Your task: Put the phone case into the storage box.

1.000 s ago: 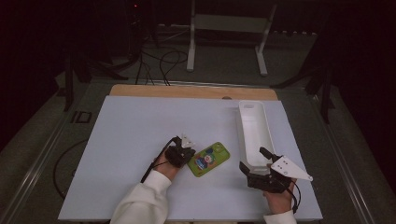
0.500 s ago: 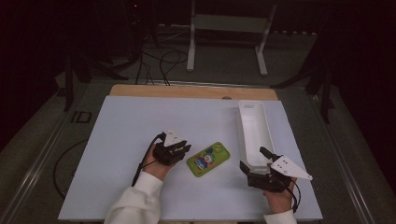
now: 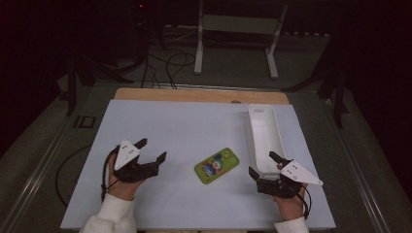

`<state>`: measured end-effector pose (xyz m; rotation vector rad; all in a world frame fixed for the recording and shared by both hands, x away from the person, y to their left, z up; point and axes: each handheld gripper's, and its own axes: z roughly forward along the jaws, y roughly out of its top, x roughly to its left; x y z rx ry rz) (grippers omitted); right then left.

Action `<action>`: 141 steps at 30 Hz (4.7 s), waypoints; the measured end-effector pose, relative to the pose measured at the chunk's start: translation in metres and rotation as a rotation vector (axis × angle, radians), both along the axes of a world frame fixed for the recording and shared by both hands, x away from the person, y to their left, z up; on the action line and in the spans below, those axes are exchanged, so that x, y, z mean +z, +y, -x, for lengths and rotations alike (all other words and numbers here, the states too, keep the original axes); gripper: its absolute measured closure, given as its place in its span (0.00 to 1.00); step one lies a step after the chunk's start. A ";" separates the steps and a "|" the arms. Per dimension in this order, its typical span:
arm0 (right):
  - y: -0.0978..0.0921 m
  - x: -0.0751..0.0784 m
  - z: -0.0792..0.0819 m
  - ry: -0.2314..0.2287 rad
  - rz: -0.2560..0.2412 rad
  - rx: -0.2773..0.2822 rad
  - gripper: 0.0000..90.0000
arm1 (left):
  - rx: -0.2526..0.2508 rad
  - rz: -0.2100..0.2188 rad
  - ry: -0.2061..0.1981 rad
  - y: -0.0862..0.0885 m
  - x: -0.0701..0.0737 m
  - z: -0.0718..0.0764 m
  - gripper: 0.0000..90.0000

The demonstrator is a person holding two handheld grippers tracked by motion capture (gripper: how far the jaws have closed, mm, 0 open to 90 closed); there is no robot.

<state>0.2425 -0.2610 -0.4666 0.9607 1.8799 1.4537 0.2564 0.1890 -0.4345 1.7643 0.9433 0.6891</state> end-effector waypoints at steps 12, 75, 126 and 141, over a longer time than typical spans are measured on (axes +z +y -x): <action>-0.004 -0.003 -0.006 0.034 -0.038 0.001 0.09 | 0.064 -0.008 0.005 0.054 -0.018 0.039 0.00; -0.005 -0.010 -0.003 0.057 -0.006 -0.035 0.10 | -0.142 -0.153 0.170 -0.033 -0.020 -0.019 0.00; -0.008 -0.010 -0.005 0.059 -0.015 -0.055 0.10 | -0.301 -0.263 0.295 -0.130 -0.046 -0.056 0.00; -0.008 -0.010 -0.005 0.059 -0.014 -0.056 0.10 | -0.329 -0.273 0.334 -0.146 -0.056 -0.061 0.00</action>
